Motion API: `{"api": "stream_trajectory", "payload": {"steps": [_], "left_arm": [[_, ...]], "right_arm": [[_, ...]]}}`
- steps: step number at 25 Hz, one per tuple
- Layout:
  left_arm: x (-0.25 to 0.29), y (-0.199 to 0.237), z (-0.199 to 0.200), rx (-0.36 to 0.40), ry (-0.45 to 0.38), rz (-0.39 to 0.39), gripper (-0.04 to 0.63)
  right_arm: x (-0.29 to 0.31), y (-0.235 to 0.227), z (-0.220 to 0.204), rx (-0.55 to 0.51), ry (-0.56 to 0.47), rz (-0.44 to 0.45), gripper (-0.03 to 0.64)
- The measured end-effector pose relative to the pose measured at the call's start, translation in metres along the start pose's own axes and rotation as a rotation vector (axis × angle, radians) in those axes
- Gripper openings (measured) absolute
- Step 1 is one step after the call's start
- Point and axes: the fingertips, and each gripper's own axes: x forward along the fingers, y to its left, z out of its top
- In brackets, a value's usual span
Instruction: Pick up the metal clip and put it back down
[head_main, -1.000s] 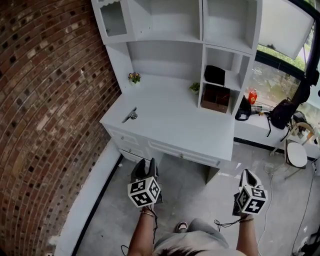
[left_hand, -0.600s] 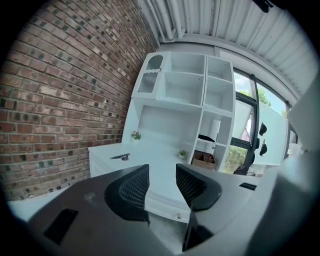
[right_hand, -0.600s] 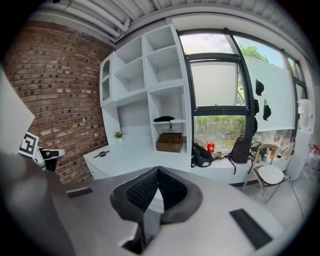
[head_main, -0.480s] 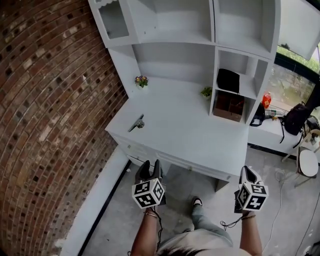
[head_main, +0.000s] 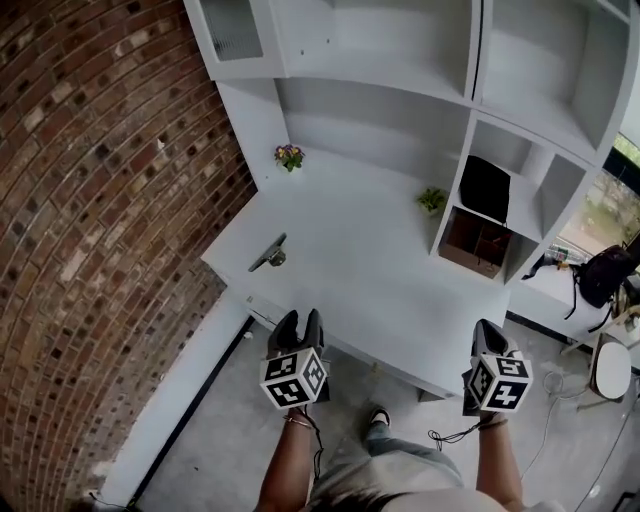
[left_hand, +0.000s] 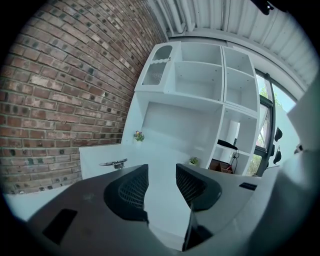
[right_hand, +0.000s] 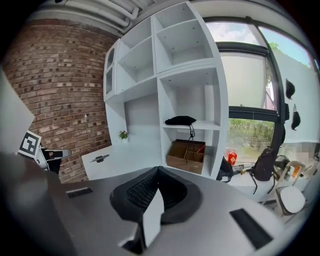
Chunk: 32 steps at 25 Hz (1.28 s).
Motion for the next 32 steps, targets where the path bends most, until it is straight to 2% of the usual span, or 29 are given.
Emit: {"api": "stream_trajectory", "payload": {"steps": [8, 14, 17, 22, 32], "left_arm": [[0.027, 0.009, 0.012, 0.042, 0.033, 0.085, 0.163], [0.034, 0.031, 0.014, 0.057, 0.067, 0.155, 0.163], [0.039, 0.046, 0.018, 0.049, 0.069, 0.177, 0.163], [0.06, 0.07, 0.021, 0.049, 0.075, 0.171, 0.163], [0.088, 0.115, 0.047, 0.105, 0.077, 0.162, 0.163]], "right_arm": [[0.075, 0.011, 0.019, 0.03, 0.017, 0.124, 0.002], [0.117, 0.025, 0.017, 0.072, 0.052, 0.176, 0.002], [0.131, 0.033, 0.015, 0.068, 0.069, 0.185, 0.002], [0.152, 0.051, 0.029, 0.063, 0.054, 0.176, 0.002], [0.178, 0.085, 0.047, 0.051, 0.054, 0.162, 0.002]]}}
